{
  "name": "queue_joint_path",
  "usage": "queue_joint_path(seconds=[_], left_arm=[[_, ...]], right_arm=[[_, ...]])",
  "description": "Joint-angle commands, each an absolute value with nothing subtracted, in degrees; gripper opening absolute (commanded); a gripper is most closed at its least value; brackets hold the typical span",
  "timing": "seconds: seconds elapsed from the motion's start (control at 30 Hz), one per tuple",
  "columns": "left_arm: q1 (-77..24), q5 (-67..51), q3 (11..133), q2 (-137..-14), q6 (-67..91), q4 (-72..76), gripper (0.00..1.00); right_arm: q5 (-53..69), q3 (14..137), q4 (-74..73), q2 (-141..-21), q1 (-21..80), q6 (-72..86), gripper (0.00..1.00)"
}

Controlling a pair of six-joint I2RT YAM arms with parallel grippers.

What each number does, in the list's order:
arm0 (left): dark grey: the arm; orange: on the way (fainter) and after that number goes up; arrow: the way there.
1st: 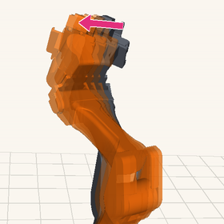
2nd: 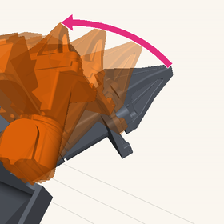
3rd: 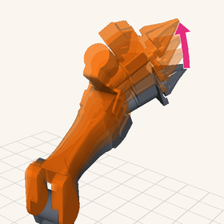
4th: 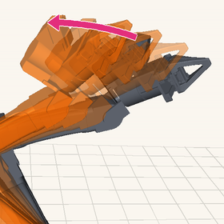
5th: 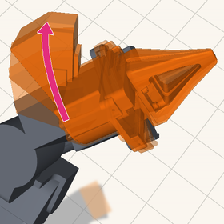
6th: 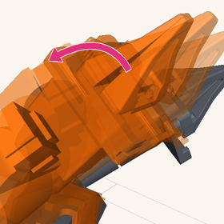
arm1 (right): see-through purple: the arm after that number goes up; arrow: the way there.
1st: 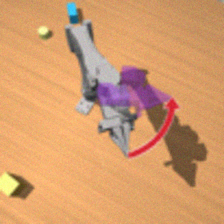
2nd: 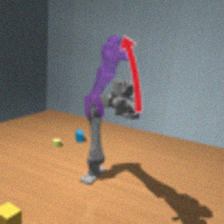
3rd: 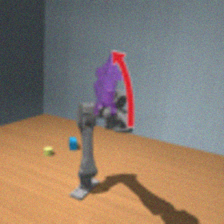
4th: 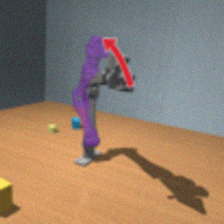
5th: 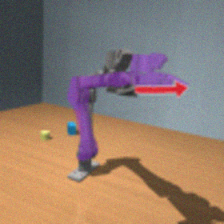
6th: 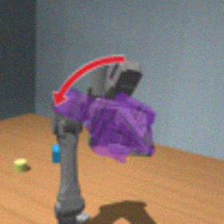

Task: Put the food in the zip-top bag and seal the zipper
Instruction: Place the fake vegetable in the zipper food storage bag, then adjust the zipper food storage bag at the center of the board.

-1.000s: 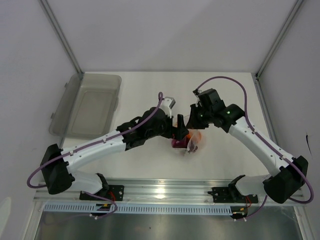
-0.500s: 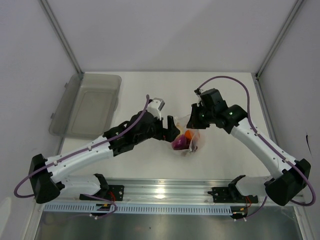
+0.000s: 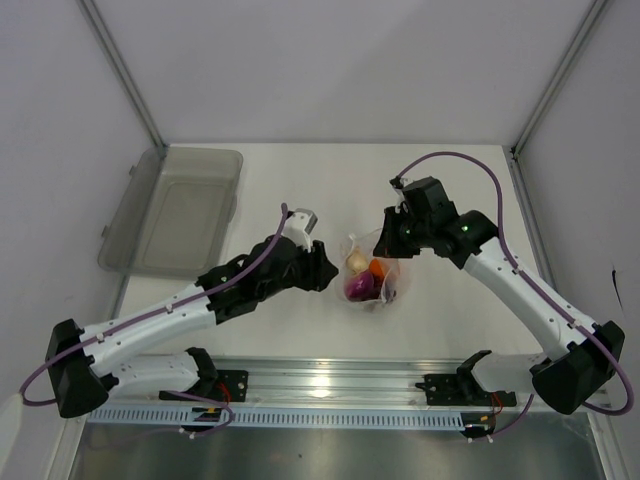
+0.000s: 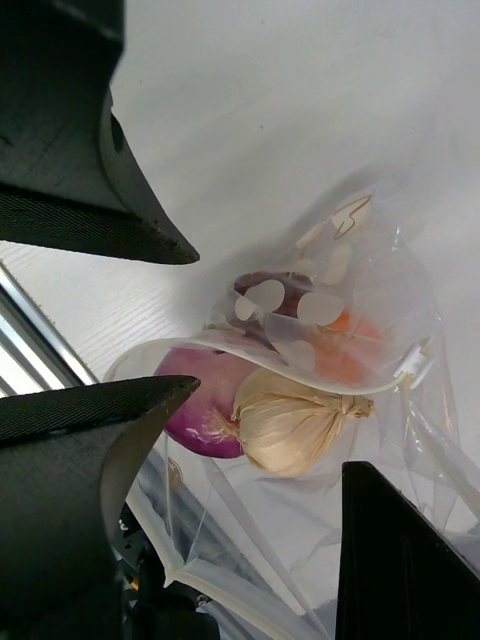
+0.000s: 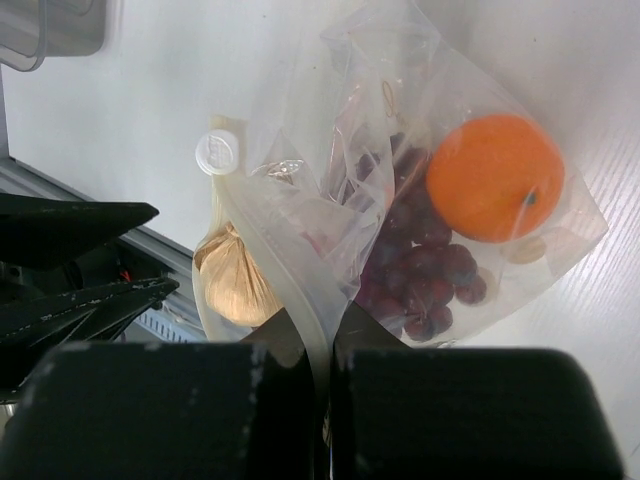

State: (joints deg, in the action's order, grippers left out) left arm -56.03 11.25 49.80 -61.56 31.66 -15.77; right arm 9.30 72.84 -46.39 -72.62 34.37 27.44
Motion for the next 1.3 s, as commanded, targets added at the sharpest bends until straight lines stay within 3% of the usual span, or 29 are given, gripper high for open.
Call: queue_joint_path(seconds=[0.0, 0.37, 0.63, 0.7, 0.93, 1.27], left_arm=[[-56.1, 8.7, 49.1, -62.1, 33.0, -13.2, 0.50], [-56.1, 7.5, 49.7, -68.5, 33.9, -11.5, 0.48], [-56.1, 3.4, 51.5, -70.6, 34.0, -10.8, 0.15], [-56.1, 2.8, 52.1, -70.4, 33.9, -11.2, 0.01], [-56.1, -3.8, 59.3, -69.4, 33.3, -14.3, 0.00], [-56.1, -7.4, 64.2, -68.2, 35.0, -17.6, 0.01]], right_arm=[[10.3, 74.4, -44.6, -70.7, 34.2, 28.0, 0.00], [10.7, 73.8, -44.5, -70.3, 34.2, 28.2, 0.00], [10.0, 72.4, -44.0, -70.2, 34.2, 28.1, 0.00], [9.8, 71.9, -43.6, -70.3, 34.2, 28.1, 0.00], [1.2, 71.1, -45.9, -71.8, 34.3, 25.4, 0.00], [1.0, 76.9, -49.1, -69.6, 35.2, 25.5, 0.00]])
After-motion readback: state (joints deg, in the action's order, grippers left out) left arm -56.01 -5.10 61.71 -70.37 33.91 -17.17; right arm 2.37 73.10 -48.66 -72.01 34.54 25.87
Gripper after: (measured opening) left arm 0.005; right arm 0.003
